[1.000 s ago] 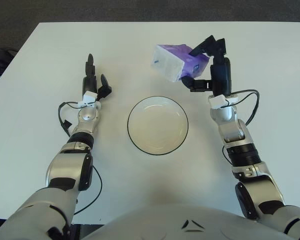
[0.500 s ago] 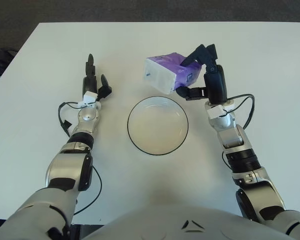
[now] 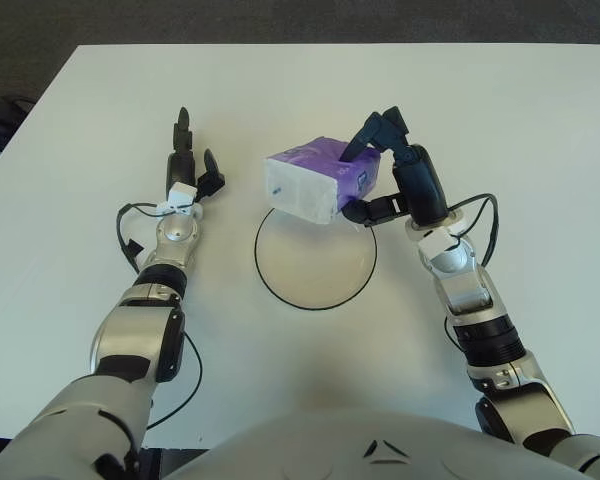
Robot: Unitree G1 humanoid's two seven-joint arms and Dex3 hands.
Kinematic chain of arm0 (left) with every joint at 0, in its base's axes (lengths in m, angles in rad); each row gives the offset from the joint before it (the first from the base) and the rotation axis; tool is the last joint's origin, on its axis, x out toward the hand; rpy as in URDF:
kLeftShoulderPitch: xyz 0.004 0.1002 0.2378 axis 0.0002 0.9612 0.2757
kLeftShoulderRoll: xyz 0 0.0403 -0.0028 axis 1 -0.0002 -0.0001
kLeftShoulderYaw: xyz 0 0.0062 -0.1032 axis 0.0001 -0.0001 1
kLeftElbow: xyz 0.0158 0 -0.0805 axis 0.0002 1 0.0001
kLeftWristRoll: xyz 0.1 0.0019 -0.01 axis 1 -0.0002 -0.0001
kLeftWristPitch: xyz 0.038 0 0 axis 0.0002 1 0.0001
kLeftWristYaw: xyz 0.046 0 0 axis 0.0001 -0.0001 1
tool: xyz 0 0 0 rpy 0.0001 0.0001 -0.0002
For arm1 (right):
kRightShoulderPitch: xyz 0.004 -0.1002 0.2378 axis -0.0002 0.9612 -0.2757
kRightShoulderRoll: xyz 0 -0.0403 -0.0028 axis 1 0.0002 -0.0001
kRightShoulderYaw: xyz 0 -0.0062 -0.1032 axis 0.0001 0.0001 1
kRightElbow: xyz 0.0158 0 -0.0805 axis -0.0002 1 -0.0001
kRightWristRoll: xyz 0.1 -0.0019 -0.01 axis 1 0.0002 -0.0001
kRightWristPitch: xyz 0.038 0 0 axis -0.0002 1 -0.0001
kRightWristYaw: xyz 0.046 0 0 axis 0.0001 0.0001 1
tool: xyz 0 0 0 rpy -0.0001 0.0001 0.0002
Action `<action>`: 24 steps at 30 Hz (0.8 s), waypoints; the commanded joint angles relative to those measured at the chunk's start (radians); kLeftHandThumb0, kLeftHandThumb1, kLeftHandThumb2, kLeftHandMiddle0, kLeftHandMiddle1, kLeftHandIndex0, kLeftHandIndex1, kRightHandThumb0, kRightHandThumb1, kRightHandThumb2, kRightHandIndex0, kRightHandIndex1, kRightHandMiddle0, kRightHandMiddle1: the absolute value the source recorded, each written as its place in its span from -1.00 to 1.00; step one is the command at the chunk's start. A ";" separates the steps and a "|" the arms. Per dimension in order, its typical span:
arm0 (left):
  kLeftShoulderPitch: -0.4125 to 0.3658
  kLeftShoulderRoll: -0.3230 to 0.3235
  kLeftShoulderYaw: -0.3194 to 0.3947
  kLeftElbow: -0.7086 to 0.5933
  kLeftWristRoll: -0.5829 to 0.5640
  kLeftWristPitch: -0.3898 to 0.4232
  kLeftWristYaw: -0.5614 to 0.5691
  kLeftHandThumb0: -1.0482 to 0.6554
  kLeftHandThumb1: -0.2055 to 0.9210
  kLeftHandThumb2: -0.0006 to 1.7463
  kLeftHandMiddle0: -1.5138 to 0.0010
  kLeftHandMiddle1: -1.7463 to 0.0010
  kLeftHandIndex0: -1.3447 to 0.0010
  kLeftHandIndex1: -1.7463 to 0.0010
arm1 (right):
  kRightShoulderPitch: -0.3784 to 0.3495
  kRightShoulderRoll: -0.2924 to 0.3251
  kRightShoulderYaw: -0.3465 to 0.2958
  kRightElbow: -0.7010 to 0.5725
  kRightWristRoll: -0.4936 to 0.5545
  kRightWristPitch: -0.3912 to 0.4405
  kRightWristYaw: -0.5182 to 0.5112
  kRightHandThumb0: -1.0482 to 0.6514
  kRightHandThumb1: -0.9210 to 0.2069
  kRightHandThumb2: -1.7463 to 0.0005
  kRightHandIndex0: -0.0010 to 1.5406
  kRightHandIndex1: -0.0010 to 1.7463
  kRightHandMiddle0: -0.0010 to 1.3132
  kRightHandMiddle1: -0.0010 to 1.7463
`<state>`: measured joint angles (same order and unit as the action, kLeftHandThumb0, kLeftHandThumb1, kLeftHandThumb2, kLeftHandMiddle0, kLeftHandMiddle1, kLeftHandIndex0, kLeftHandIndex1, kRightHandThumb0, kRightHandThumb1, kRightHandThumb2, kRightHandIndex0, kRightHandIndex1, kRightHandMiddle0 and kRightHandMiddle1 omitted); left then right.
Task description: Put the tissue paper into the plate.
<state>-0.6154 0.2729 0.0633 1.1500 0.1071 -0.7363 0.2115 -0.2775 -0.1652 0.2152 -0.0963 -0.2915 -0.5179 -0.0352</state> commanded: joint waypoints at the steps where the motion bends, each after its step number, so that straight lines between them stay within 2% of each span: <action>1: 0.172 -0.049 -0.025 0.118 0.032 0.080 0.000 -0.86 1.00 0.23 0.97 1.00 1.00 0.95 | 0.025 0.000 -0.002 -0.060 0.047 0.022 0.043 -0.31 0.02 -0.47 0.48 1.00 -0.11 1.00; 16: 0.172 -0.046 -0.028 0.121 0.040 0.071 -0.001 -0.89 1.00 0.20 1.00 1.00 1.00 1.00 | 0.046 -0.009 0.006 -0.085 0.048 0.051 0.133 -0.31 0.03 -0.47 0.47 1.00 -0.11 1.00; 24: 0.173 -0.046 -0.023 0.125 0.041 0.067 -0.002 -0.89 1.00 0.22 1.00 1.00 1.00 1.00 | 0.052 -0.010 0.004 -0.070 0.019 0.031 0.135 -0.31 0.03 -0.47 0.48 1.00 -0.11 1.00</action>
<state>-0.6159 0.2757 0.0591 1.1537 0.1263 -0.7288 0.2150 -0.2483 -0.1721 0.2237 -0.1519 -0.2783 -0.4690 0.0994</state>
